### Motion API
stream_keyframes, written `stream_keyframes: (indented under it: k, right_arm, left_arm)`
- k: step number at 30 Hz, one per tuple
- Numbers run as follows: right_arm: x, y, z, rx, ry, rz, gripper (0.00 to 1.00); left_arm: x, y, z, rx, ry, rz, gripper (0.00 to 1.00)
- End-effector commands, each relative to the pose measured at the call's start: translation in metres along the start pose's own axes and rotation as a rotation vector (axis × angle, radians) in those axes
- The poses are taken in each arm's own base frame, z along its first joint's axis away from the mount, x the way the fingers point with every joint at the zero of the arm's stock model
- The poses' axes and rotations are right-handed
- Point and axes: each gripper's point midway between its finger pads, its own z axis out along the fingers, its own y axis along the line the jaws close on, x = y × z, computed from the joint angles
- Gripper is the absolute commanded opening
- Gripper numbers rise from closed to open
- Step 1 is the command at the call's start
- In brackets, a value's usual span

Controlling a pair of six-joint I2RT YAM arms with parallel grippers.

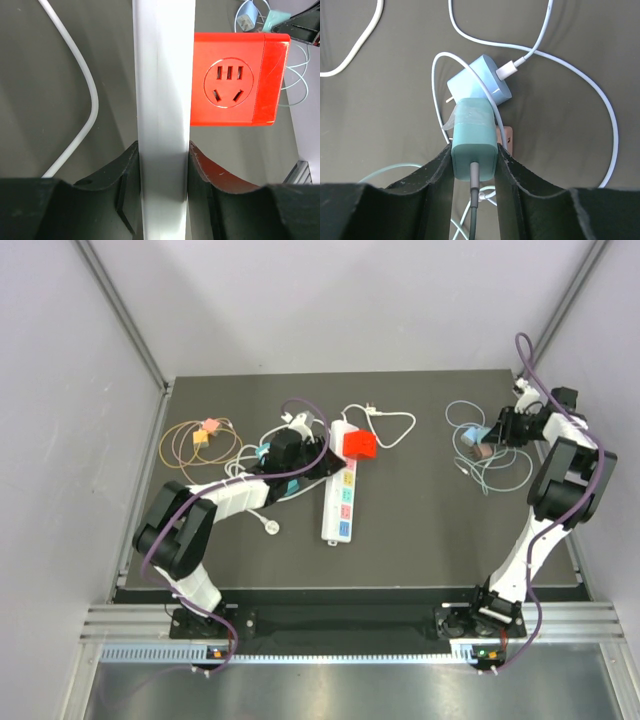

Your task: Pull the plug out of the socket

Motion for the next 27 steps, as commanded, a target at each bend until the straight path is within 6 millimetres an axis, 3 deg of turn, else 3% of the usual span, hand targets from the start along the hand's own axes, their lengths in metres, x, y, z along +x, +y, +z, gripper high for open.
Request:
stream_keyframes:
  k: [1,3,10,24,27]
  right_arm:
    - [0.0,-0.003,0.001,0.007,-0.003,-0.036,0.36]
    - [-0.001,-0.003,-0.003,0.019,0.001,-0.061,0.43]
    - [-0.023,-0.001,-0.033,0.109,-0.027,-0.184,0.81]
    - [-0.062,0.016,-0.094,0.257,-0.117,-0.431,1.0]
    - [-0.069,0.039,-0.108,0.236,-0.163,-0.489,1.0]
  left_arm:
    - [-0.045,-0.054,-0.018,0.182,-0.144,0.033,0.0]
    - [-0.045,-0.055,-0.018,0.189,-0.142,0.032,0.0]
    - [-0.043,-0.06,-0.017,0.219,-0.132,0.02,0.0]
    - [-0.039,-0.076,-0.019,0.305,-0.096,0.025,0.0]
    - [-0.036,-0.081,-0.018,0.346,-0.082,0.023,0.0]
